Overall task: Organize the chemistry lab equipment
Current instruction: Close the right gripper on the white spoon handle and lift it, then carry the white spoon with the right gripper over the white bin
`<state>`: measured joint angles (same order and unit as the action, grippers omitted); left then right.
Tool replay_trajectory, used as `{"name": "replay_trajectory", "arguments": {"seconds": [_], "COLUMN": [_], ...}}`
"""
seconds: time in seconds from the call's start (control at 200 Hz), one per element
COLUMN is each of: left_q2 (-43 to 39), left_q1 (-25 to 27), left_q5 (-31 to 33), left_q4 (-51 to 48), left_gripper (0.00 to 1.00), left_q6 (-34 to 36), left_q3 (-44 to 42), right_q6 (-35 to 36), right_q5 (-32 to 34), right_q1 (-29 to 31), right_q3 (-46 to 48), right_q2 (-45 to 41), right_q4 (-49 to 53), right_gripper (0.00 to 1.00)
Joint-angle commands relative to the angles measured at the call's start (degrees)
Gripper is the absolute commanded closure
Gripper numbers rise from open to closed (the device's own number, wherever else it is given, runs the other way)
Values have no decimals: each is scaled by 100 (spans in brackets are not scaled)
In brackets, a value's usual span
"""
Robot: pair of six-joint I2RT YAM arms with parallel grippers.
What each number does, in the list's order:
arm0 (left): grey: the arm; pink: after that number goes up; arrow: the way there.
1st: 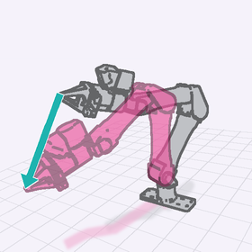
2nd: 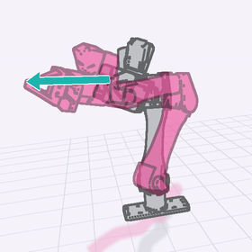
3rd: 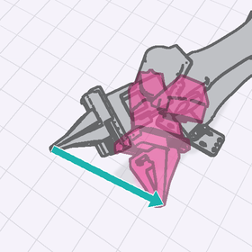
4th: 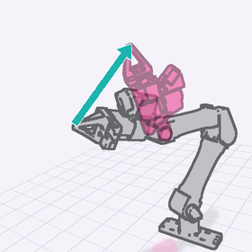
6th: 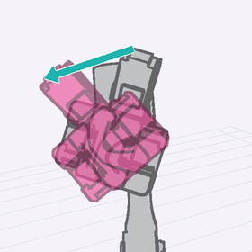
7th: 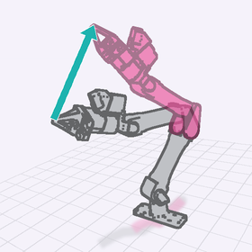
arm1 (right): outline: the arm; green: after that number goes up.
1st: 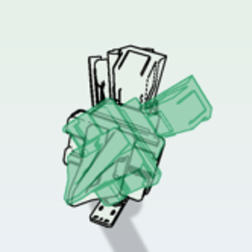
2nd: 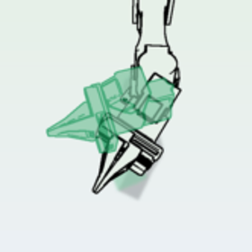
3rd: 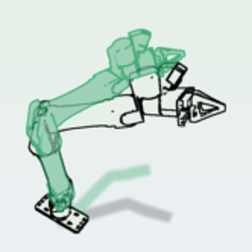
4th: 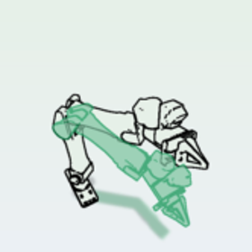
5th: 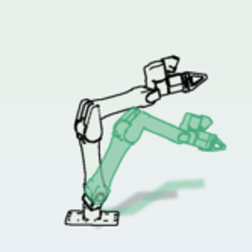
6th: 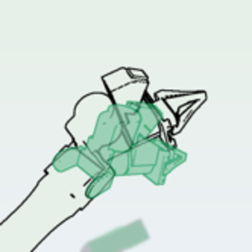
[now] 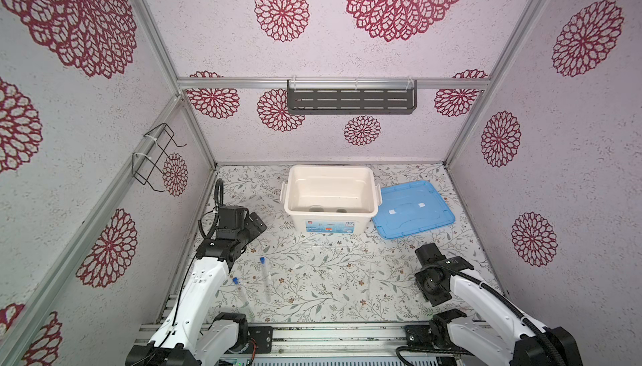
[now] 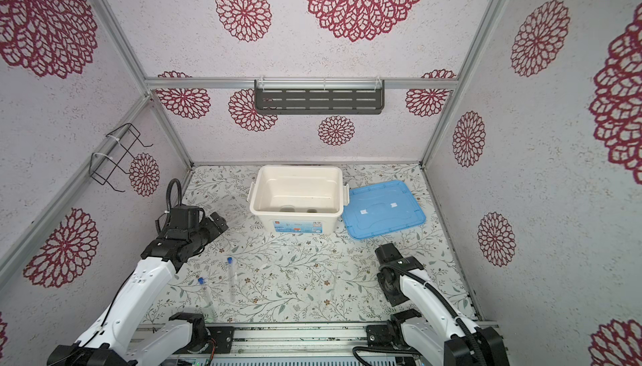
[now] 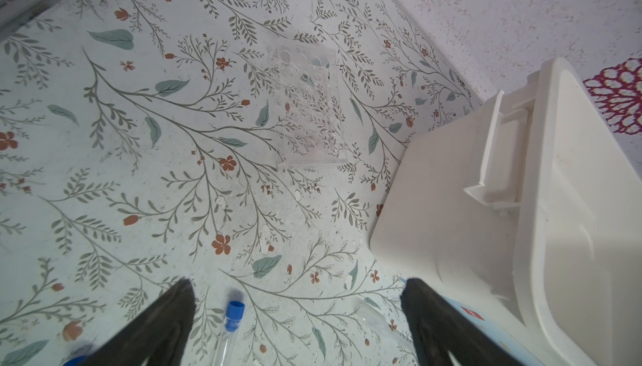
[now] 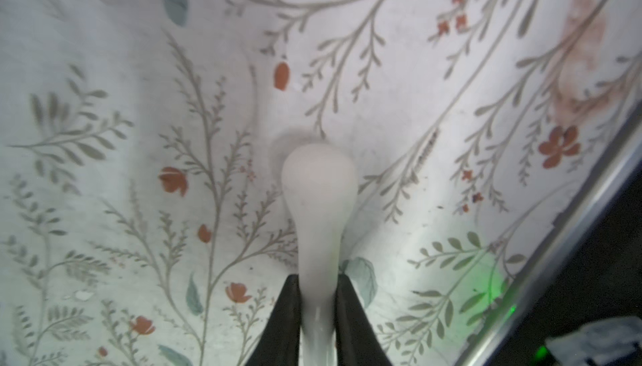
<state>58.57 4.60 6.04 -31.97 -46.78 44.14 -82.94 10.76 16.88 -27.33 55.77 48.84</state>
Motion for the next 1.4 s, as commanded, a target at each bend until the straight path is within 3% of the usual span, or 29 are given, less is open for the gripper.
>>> {"name": "replay_trajectory", "arguments": {"seconds": [0.0,0.325,0.676,0.881,1.126,1.396], "left_q2": [44,76,158,131,102,137], "left_q1": [-21,-22,-21,-29,-29,-38], "left_q5": [37,56,187,316,289,-378], "left_q4": [122,139,-11,-108,-53,140], "left_gripper": [3,3,3,3,3,3], "left_q6": [-11,-48,54,99,53,-172], "left_q3": [215,200,451,525,447,536], "right_q6": [688,2065,3647,5246,7429,9450], "right_q5": [531,31,-142,-182,-1958,-1483], "right_q1": [-27,178,315,315,411,1302], "right_q3": [-388,-468,-1359,-2843,-4775,-6422], "right_q2": [-33,242,314,636,2241,3794], "right_q4": [100,-783,-1177,-1280,-1917,-2396], "right_gripper": [81,81,86,89,89,88]}}
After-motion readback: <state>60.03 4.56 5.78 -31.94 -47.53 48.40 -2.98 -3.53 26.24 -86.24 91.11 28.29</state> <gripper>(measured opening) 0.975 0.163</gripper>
